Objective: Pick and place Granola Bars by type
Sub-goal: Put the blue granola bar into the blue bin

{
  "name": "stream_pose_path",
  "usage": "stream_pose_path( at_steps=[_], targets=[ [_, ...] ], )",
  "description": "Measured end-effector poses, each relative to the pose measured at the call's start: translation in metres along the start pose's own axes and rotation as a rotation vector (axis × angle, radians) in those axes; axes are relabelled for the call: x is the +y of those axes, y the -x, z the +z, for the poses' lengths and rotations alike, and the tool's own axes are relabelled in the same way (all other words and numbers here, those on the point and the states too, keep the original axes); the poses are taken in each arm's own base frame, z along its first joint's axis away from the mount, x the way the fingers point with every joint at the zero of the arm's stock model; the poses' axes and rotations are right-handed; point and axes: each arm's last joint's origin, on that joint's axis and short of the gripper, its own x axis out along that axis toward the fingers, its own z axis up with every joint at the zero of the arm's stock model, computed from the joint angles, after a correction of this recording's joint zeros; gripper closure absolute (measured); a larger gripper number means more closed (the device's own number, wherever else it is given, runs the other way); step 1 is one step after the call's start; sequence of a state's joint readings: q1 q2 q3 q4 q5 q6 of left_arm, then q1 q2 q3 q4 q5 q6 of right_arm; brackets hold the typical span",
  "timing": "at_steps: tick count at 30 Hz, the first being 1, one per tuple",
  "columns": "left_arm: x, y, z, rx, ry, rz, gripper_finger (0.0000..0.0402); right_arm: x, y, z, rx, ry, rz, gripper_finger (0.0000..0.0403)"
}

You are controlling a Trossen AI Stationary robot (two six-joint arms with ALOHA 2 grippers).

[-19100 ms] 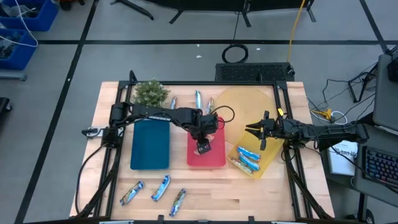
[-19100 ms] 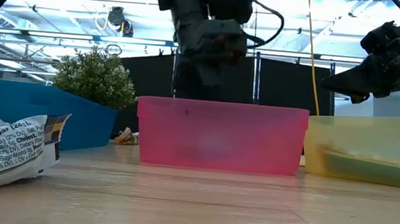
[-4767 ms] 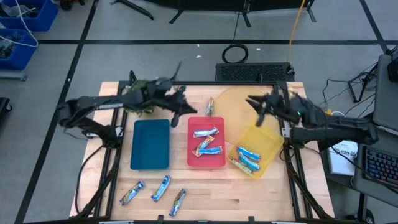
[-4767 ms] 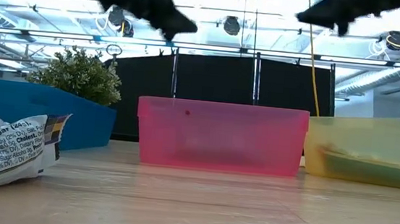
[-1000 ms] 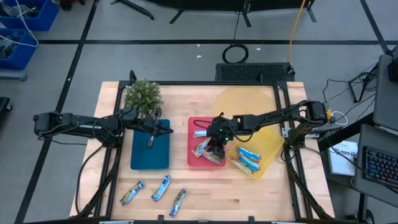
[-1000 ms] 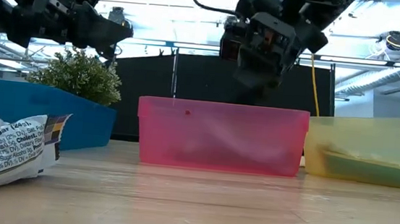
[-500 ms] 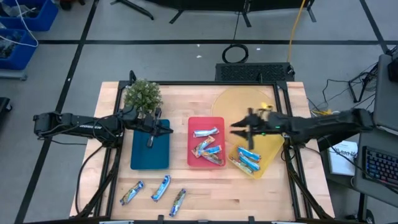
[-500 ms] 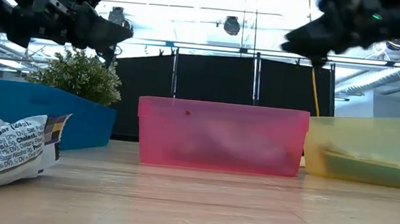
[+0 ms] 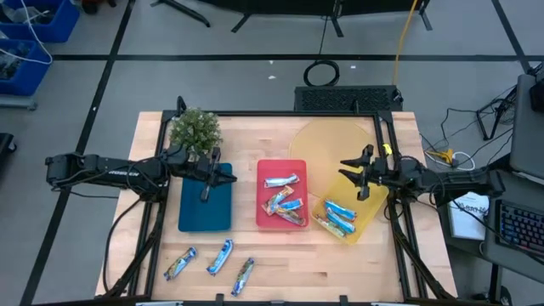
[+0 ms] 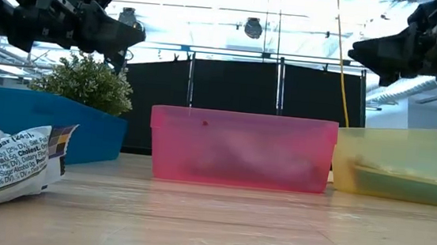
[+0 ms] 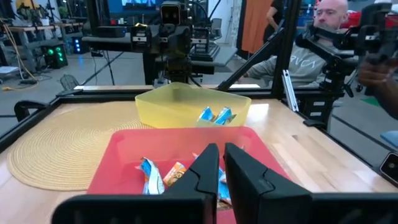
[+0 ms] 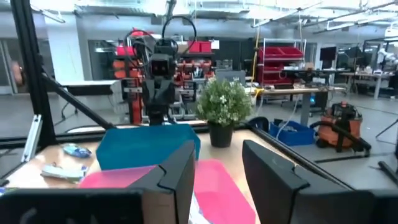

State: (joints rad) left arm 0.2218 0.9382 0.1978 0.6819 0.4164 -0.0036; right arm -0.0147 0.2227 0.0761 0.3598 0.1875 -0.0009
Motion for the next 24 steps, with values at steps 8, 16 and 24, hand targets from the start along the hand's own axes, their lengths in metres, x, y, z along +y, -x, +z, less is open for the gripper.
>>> stream_pose_path(
  at_steps=[8, 16, 24],
  targets=[
    [0.001, 0.0, -0.001, 0.008, 0.008, 0.023, 0.0386, -0.001, 0.004, -0.01, 0.095, 0.037, 0.001, 0.0278],
    [-0.012, -0.008, -0.004, 0.139, 0.083, -0.07, 0.0392, -0.001, 0.004, -0.01, 0.094, -0.02, 0.003, 0.0278],
    [-0.073, -0.032, 0.025, 0.402, 0.116, -0.104, 0.0397, -0.001, 0.004, -0.011, 0.108, -0.025, 0.003, 0.0278]
  ],
)
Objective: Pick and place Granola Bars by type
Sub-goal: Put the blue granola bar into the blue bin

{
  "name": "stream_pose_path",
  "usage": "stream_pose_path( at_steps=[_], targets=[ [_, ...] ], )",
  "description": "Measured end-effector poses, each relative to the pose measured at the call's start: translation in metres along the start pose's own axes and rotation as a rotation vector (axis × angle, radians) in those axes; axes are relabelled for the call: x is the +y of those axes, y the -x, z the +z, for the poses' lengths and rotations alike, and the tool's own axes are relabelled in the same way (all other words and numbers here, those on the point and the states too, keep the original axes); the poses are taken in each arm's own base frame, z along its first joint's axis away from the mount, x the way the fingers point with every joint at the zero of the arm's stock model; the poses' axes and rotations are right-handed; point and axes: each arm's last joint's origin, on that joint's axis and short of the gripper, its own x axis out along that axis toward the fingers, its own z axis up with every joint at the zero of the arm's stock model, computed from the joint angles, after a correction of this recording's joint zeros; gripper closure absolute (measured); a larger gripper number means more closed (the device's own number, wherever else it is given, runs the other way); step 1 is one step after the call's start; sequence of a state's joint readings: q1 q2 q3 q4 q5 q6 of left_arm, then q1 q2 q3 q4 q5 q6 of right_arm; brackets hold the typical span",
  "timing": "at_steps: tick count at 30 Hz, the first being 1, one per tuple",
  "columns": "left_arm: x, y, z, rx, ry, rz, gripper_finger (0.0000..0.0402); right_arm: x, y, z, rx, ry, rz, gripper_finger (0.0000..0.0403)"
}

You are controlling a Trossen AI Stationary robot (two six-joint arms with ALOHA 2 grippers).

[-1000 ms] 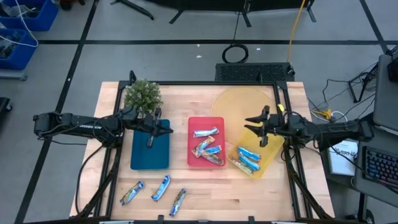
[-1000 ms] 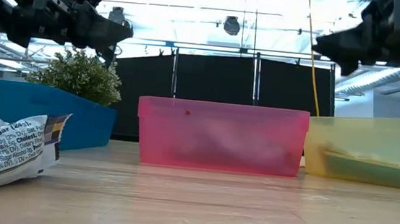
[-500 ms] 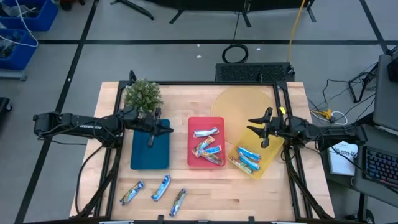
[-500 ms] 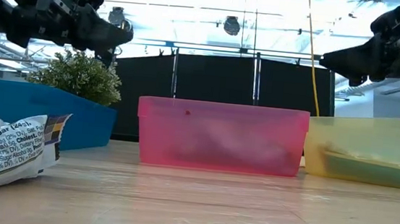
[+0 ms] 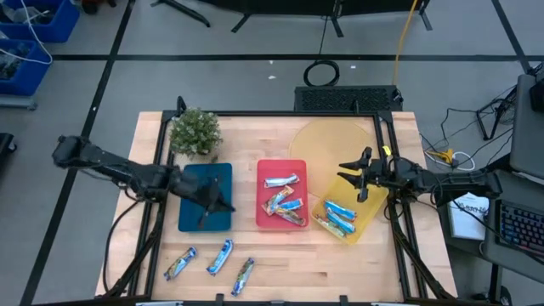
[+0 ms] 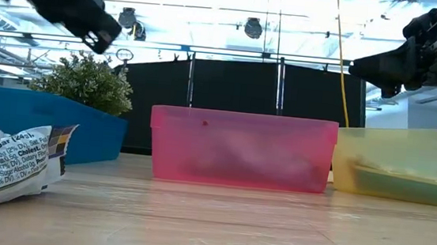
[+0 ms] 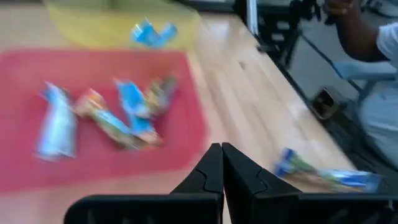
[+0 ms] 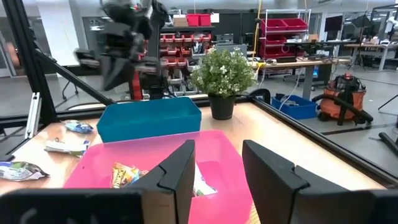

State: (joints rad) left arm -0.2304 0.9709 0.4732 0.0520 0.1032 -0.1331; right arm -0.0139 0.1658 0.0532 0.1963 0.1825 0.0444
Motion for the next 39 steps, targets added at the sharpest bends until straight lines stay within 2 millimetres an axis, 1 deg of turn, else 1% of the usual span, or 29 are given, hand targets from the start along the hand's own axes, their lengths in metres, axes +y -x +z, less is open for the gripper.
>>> stream_pose_path(
  at_steps=[3, 5, 9, 13, 17, 20, 22, 24, 26, 30, 35, 39],
  targets=[
    [-0.026, -0.008, 0.007, 0.101, 0.043, -0.027, 0.0391, 0.0, 0.0, 0.0, 0.0, 0.0, 0.0, 0.0278],
    [-0.043, -0.015, 0.016, 0.163, 0.076, -0.028, 0.039, 0.0, 0.0, 0.0, 0.001, 0.0, 0.001, 0.0278],
    [-0.075, -0.028, 0.021, 0.404, 0.211, -0.023, 0.0397, 0.0, 0.0, -0.001, 0.008, -0.022, 0.003, 0.0278],
    [-0.111, -0.034, 0.029, 0.57, 0.32, -0.035, 0.0394, 0.0, -0.001, -0.002, 0.022, -0.047, 0.002, 0.0278],
    [-0.135, -0.037, 0.024, 0.745, 0.51, -0.009, 0.0397, 0.0, -0.001, -0.004, 0.04, -0.06, 0.001, 0.0278],
    [-0.151, -0.035, 0.009, 0.873, 0.67, 0.03, 0.0393, 0.0, -0.002, -0.004, 0.044, -0.06, 0.0, 0.0278],
    [-0.161, -0.033, -0.003, 0.942, 0.744, 0.08, 0.0395, 0.0, -0.002, -0.004, 0.04, -0.06, 0.0, 0.0278],
    [-0.169, -0.029, -0.016, 0.991, 0.798, 0.156, 0.0398, 0.0, -0.002, -0.004, 0.039, -0.06, 0.0, 0.0278],
    [-0.177, -0.027, -0.026, 1.01, 0.845, 0.21, 0.0397, 0.0, -0.002, -0.002, 0.026, -0.06, 0.001, 0.0277],
    [-0.187, -0.024, -0.044, 0.97, 0.908, 0.335, 0.0382, 0.0, -0.002, 0.001, -0.01, -0.039, 0.003, 0.0277],
    [-0.185, -0.024, -0.068, 1.034, 1.03, 0.484, 0.0353, 0.001, -0.002, 0.005, -0.052, -0.013, 0.004, 0.0277],
    [-0.177, -0.024, -0.082, 1.034, 1.06, 0.557, 0.0303, 0.001, -0.002, 0.006, -0.058, 0.016, 0.003, 0.0277]
  ],
)
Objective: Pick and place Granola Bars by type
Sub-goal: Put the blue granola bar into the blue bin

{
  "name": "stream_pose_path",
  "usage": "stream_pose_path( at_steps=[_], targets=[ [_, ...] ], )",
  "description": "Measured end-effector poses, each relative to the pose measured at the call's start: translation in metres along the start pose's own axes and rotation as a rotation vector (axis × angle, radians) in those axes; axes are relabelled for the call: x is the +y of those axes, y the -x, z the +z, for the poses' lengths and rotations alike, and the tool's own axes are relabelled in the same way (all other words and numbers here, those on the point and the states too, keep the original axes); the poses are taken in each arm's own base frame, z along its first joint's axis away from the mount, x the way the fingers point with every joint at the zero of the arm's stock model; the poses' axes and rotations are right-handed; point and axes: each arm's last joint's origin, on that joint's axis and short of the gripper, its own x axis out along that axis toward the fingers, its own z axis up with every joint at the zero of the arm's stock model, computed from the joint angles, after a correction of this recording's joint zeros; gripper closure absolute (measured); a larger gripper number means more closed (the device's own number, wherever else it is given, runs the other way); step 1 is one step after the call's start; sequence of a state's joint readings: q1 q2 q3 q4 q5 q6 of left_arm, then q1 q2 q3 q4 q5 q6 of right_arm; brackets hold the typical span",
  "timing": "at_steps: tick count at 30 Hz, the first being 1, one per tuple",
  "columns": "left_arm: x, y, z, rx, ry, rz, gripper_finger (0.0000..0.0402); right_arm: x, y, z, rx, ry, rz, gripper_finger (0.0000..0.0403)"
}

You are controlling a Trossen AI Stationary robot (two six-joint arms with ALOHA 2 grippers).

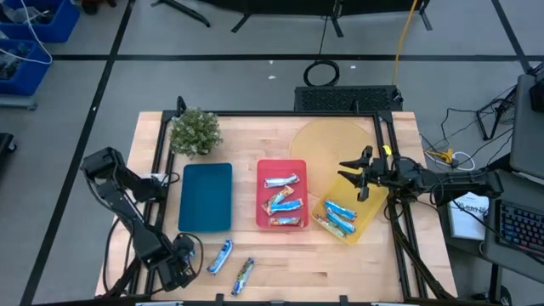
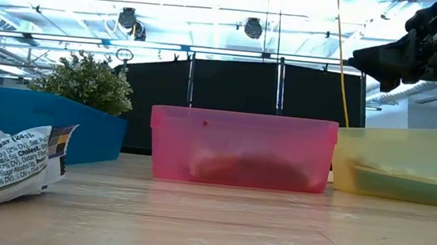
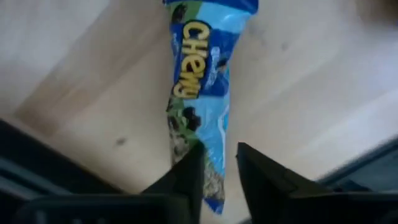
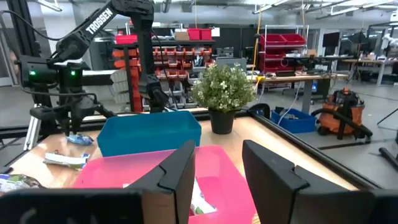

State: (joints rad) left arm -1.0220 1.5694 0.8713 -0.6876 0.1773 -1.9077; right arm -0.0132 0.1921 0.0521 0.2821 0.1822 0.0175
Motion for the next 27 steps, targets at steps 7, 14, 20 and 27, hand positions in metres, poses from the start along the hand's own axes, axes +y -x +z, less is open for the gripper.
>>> stream_pose_path(
  at_steps=[7, 14, 20, 27],
  targets=[
    [0.003, -0.01, 0.004, 0.036, 0.01, -0.036, 0.0216, 0.0, 0.0, 0.001, -0.005, 0.003, 0.0, 0.0277],
    [-0.01, 0.001, -0.002, 0.158, -0.127, -0.071, 0.018, 0.0, 0.0, 0.0, -0.005, 0.003, 0.0, 0.0277],
    [-0.004, 0.0, 0.003, 0.035, -0.087, -0.03, 0.0179, 0.0, 0.0, 0.0, -0.005, 0.003, 0.0, 0.0277],
    [0.002, 0.0, 0.005, 0.015, -0.068, 0.033, 0.0179, 0.0, 0.0, 0.0, -0.004, 0.003, 0.0, 0.0277]
  ],
)
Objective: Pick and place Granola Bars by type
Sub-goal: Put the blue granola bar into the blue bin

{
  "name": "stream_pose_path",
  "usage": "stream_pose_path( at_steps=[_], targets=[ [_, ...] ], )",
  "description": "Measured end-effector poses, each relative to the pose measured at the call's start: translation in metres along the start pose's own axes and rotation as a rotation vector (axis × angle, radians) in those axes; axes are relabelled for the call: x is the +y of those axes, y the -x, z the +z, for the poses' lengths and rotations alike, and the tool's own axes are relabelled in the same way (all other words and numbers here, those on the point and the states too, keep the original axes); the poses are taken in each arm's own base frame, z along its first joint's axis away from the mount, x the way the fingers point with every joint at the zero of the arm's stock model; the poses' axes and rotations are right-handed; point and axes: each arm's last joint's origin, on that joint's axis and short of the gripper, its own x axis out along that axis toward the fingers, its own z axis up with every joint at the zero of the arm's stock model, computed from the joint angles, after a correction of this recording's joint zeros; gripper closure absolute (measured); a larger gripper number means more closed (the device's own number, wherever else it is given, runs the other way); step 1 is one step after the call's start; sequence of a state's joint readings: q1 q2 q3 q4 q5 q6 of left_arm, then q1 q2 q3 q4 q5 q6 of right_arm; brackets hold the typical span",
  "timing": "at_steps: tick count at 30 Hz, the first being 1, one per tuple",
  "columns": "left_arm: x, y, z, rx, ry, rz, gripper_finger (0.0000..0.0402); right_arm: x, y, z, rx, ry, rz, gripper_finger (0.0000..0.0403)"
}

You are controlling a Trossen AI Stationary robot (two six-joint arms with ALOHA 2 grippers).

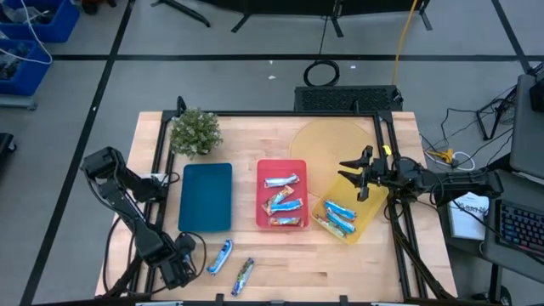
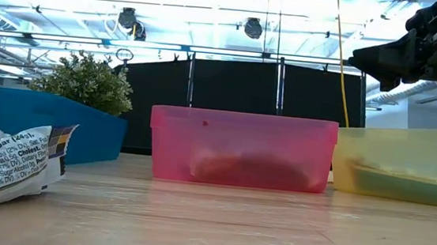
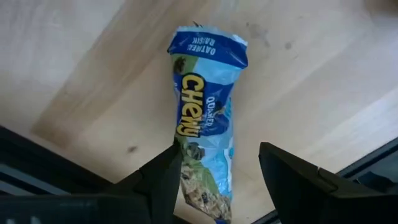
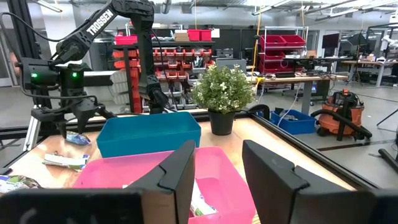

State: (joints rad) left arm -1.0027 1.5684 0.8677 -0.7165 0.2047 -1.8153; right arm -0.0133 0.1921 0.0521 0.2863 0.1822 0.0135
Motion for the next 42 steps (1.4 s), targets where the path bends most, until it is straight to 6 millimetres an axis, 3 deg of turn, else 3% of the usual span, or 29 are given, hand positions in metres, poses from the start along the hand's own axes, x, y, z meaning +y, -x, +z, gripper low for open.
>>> stream_pose_path(
  at_steps=[7, 15, 19, 22, 26, 27, 34, 42],
  targets=[
    [0.001, -0.003, 0.002, -0.049, 0.004, 0.011, 0.0179, 0.0, 0.0, 0.0, 0.0, 0.0, 0.0, 0.0277],
    [-0.005, -0.03, 0.004, 0.038, -0.045, 0.101, 0.0179, 0.0, 0.0, 0.0, 0.0, 0.0, 0.0, 0.0277],
    [-0.008, -0.032, 0.007, 0.052, -0.126, 0.083, 0.0184, 0.0, 0.0, 0.0, 0.0, 0.0, 0.0, 0.0277],
    [-0.01, -0.029, 0.008, 0.074, -0.196, 0.057, 0.0228, 0.0, 0.0, 0.0, 0.0, 0.0, 0.0, 0.0277],
    [-0.009, -0.022, 0.008, 0.062, -0.242, 0.032, 0.0348, 0.0, 0.0, 0.0, 0.0, 0.0, 0.0, 0.0277],
    [-0.009, -0.02, 0.008, 0.051, -0.249, 0.017, 0.0366, 0.0, 0.0, 0.0, 0.0, 0.0, 0.0, 0.0277],
    [-0.012, 0.011, 0.006, -0.011, -0.248, -0.091, 0.0376, 0.0, 0.0, 0.0, 0.0, 0.0, 0.0, 0.0277],
    [-0.008, 0.092, 0.017, -0.359, -0.379, -0.041, 0.0378, 0.0, 0.0, 0.0, 0.003, 0.0, 0.0, 0.0277]
  ],
)
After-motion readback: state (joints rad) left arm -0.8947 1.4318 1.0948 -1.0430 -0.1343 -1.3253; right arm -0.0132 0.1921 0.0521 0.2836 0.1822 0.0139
